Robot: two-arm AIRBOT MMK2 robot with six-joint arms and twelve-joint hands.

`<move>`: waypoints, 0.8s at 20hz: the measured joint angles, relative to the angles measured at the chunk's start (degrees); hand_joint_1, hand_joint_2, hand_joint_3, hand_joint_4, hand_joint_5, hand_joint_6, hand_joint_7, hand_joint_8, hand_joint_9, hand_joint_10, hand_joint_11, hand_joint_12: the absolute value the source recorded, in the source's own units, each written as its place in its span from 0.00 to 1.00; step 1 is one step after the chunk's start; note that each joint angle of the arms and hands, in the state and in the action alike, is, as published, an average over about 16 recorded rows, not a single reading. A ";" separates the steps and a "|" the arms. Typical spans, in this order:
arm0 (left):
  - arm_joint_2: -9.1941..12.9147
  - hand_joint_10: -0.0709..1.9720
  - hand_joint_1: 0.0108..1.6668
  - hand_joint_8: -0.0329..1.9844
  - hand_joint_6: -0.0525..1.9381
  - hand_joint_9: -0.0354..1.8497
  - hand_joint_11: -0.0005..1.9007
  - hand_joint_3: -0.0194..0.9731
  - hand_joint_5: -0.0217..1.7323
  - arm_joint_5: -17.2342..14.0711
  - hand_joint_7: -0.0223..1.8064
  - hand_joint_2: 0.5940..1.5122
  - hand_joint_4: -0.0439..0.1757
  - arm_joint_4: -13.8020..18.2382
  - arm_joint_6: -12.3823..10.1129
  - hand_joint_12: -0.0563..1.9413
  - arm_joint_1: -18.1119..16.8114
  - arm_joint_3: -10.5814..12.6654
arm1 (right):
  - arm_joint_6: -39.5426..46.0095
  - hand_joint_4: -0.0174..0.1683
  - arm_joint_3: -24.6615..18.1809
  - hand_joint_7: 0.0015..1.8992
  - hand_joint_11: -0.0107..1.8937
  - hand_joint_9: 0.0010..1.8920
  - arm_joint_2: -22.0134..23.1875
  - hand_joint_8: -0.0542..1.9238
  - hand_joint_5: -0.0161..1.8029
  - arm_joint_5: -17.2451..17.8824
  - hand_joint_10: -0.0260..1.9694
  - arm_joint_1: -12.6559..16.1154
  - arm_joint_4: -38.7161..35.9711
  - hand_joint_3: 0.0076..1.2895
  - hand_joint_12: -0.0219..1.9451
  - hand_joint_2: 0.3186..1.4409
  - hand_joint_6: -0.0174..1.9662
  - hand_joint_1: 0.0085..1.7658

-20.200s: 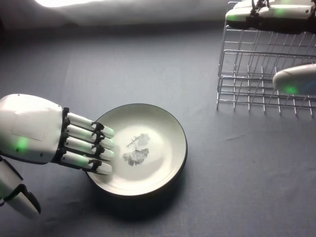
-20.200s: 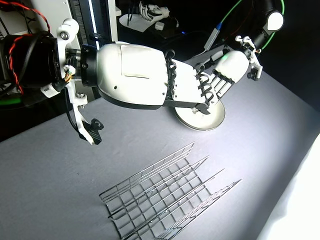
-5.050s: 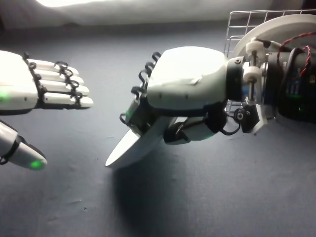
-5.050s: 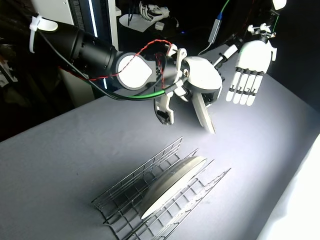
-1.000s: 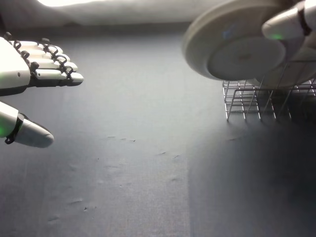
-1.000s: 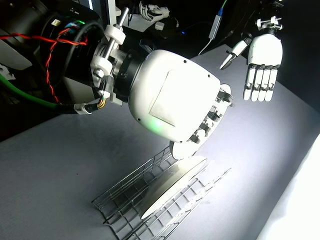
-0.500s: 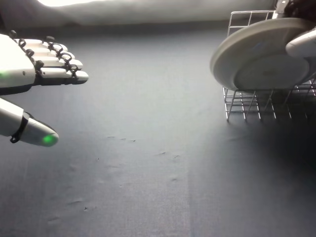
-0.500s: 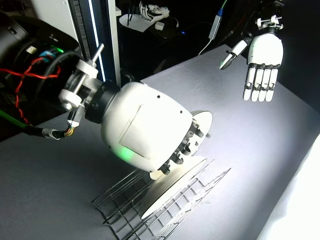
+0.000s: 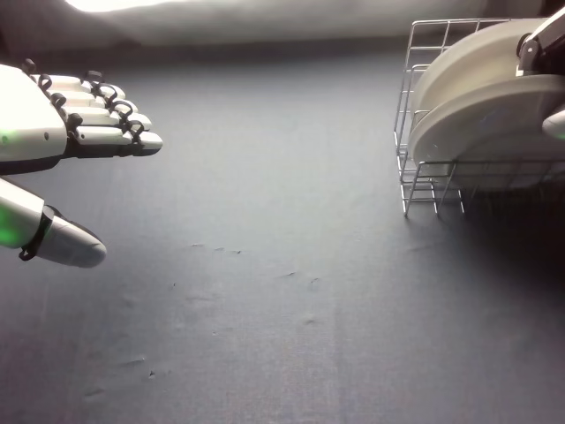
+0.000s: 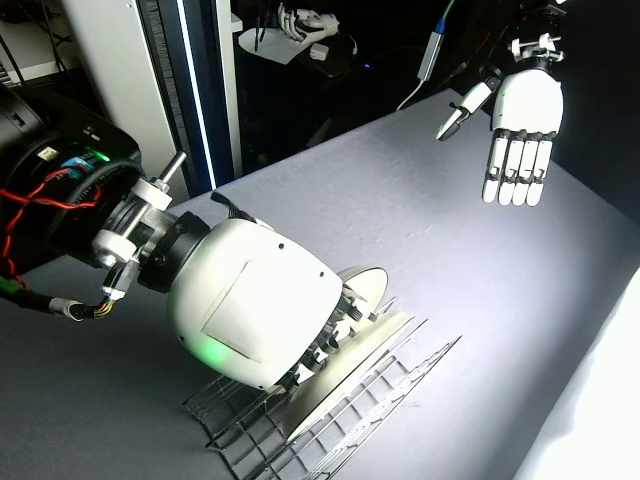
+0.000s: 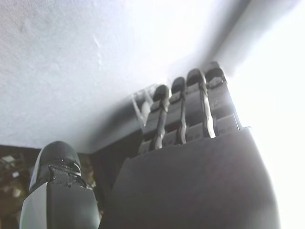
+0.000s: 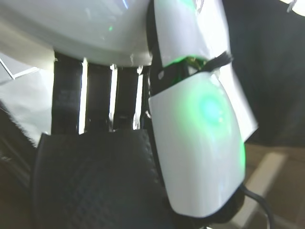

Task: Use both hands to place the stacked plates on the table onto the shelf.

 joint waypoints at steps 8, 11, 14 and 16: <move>-0.02 0.04 0.01 0.02 0.03 0.03 0.01 0.04 0.04 -0.26 0.03 0.47 0.20 0.80 -0.39 0.04 0.05 -0.27 | -0.03 0.07 -0.16 0.42 0.24 0.41 0.14 0.17 0.40 3.04 0.19 -0.59 -4.52 0.00 0.65 0.67 0.17 0.69; -0.03 0.04 0.01 0.02 0.03 0.03 0.01 0.04 0.04 -0.51 0.03 0.47 0.20 1.24 -0.58 0.04 0.06 -0.35 | -0.04 0.08 -0.72 0.35 0.16 0.35 0.14 0.07 0.35 3.59 0.10 0.65 -4.97 0.01 0.64 0.67 0.07 0.66; -0.04 0.04 0.01 0.02 0.03 0.03 0.01 0.04 0.03 -0.88 0.03 0.47 0.20 1.70 -0.80 0.04 0.07 -0.44 | -0.04 0.08 -1.46 0.29 0.11 0.29 0.03 0.03 0.30 3.92 0.07 2.38 -5.41 0.01 0.59 0.67 0.02 0.63; -0.05 0.04 0.01 0.02 0.03 0.03 0.01 0.04 0.03 -1.19 0.03 0.47 0.20 2.08 -1.01 0.04 0.07 -0.55 | -0.04 0.08 -1.97 0.24 0.07 0.25 -0.10 0.04 0.26 4.30 0.06 3.56 -6.82 0.01 0.54 0.66 0.02 0.60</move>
